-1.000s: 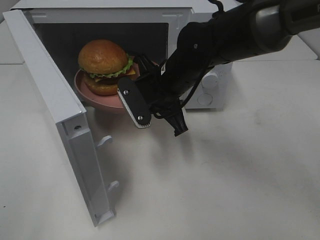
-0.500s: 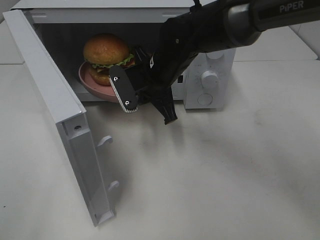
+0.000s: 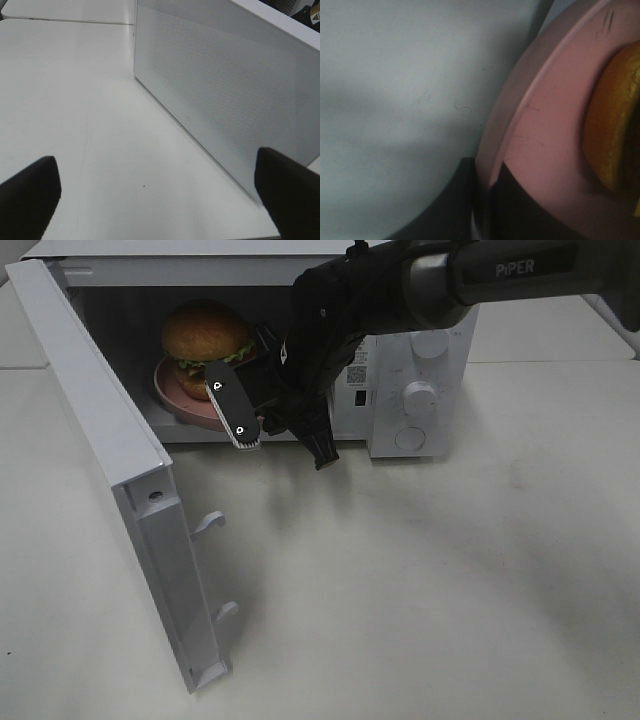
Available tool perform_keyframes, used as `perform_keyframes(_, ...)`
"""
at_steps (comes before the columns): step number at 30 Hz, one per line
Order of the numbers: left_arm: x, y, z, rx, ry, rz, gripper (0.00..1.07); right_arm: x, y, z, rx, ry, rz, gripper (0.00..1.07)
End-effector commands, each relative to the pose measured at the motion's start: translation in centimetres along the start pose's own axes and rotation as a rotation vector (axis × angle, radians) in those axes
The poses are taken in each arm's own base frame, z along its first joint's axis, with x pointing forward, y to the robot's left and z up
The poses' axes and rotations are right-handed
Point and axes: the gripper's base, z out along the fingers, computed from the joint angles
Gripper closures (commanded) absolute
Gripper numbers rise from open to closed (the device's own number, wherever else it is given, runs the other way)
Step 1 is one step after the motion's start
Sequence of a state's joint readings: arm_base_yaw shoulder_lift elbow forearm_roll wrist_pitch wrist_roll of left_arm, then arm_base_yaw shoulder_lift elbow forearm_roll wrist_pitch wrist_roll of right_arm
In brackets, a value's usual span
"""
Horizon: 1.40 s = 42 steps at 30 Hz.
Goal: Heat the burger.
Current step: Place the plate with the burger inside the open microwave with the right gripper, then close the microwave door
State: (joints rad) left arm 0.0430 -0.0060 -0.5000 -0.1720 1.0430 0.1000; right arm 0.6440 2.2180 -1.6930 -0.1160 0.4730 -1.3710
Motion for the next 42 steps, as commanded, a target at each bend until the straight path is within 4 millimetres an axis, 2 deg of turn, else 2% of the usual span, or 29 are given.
perform_keyframes(1,0.2,-0.1,-0.2,0.009,-0.027,-0.001,0.09,0.1,-1.8,-0.2,0.081,0.007,0.017,1.06)
perform_keyframes(11,0.2,-0.1,-0.2,0.009,-0.027,-0.001,0.09,0.8,-2.2,1.3,0.090,0.018,0.031,1.03)
perform_keyframes(15,0.2,-0.1,-0.2,0.009,-0.027,-0.001,0.09,1.2,-2.5,1.6,0.119,0.027,0.013,0.96)
perform_keyframes(16,0.2,-0.1,-0.2,0.009,-0.027,-0.001,0.09,1.2,-2.6,1.7,0.124,0.025,0.016,0.90)
perform_keyframes(19,0.2,-0.1,-0.2,0.009,-0.027,-0.001,0.09,1.2,-2.5,1.8,0.126,0.024,0.017,0.87)
perform_keyframes(20,0.2,-0.1,-0.2,0.009,-0.027,-0.001,0.09,1.1,-2.5,1.9,0.134,0.018,0.024,0.79)
perform_keyframes(22,0.2,-0.1,-0.2,0.009,-0.027,-0.001,0.09,1.1,-2.5,1.9,0.137,0.015,0.032,0.75)
perform_keyframes(24,0.2,-0.1,-0.2,0.009,-0.027,-0.001,0.09,1.0,-2.6,2.0,0.143,-0.001,0.095,0.58)
perform_keyframes(25,0.2,-0.1,-0.2,0.009,-0.027,-0.001,0.09,1.0,-2.6,2.0,0.143,-0.001,0.095,0.58)
perform_keyframes(27,0.2,-0.1,-0.2,0.009,-0.027,-0.001,0.09,1.0,-2.3,2.1,0.130,-0.001,0.125,0.50)
perform_keyframes(34,0.2,-0.1,-0.2,0.009,-0.027,-0.001,0.09,0.9,-1.9,1.9,0.106,-0.010,0.184,0.45)
perform_keyframes(42,0.2,-0.1,-0.2,0.009,-0.027,-0.001,0.09,0.9,-0.9,0.2,0.122,-0.020,0.181,0.42)
